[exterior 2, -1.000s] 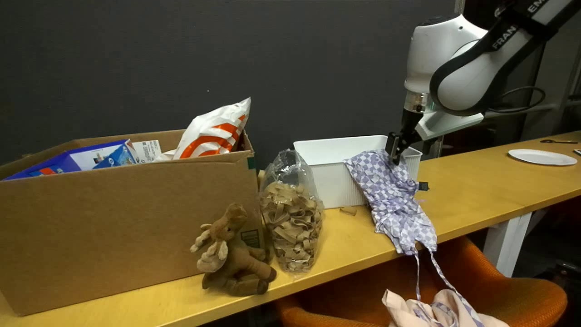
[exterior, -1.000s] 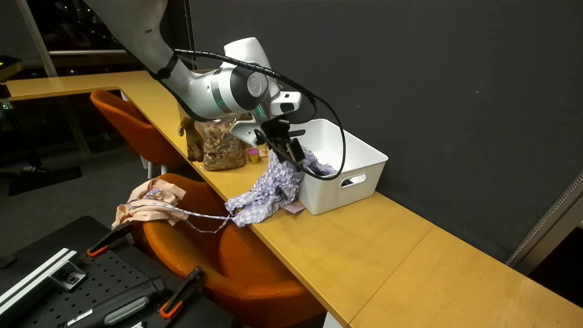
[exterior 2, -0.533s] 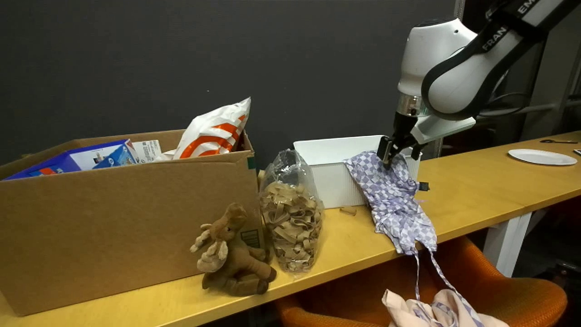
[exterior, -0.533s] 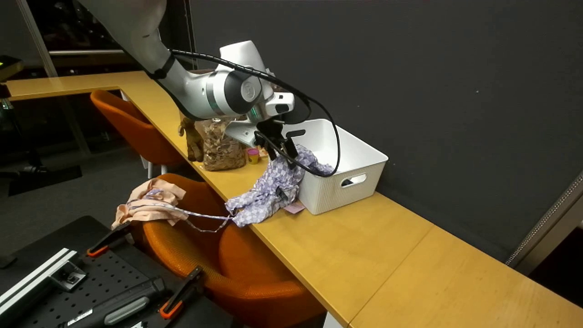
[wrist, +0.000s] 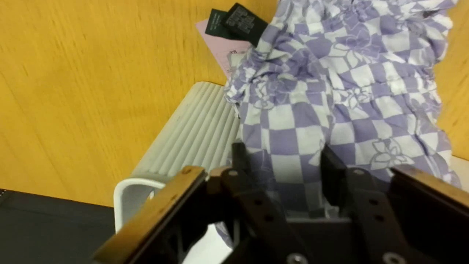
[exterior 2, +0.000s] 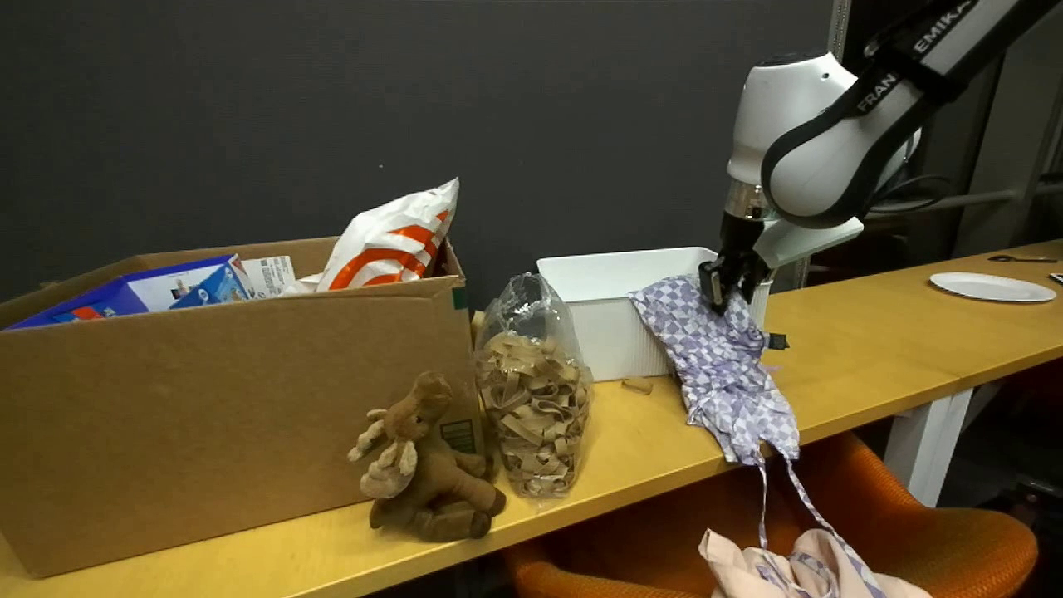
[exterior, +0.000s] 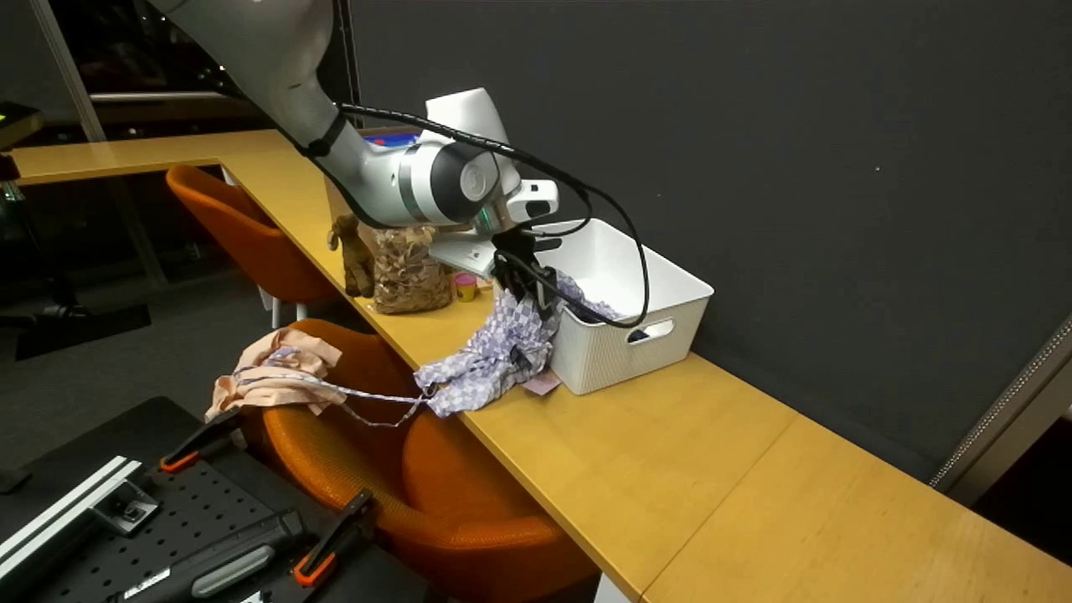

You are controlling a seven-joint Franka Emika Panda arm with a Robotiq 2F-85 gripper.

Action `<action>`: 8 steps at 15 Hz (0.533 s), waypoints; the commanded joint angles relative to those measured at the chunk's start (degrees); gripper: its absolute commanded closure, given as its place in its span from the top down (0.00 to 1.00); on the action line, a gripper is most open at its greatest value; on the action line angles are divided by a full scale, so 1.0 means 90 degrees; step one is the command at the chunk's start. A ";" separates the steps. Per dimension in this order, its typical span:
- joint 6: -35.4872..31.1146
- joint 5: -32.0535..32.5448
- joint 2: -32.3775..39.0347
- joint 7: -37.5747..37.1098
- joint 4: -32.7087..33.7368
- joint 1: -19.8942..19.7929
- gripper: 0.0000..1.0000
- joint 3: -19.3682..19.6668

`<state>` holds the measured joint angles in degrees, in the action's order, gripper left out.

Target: Take the clothing out of the basket

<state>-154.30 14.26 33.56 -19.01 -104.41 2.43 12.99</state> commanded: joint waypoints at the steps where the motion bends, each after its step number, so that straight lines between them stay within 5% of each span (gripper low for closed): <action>1: -0.0086 -0.0197 0.0055 0.0314 0.0103 -0.0131 0.20 -0.0062; 4: -0.0015 -0.0264 -0.0016 0.0354 0.0045 -0.0154 0.01 -0.0092; 8: 0.0180 -0.0090 -0.0524 0.0240 -0.0156 0.0060 0.02 0.0097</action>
<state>-154.27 13.24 33.02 -17.70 -104.29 1.98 13.01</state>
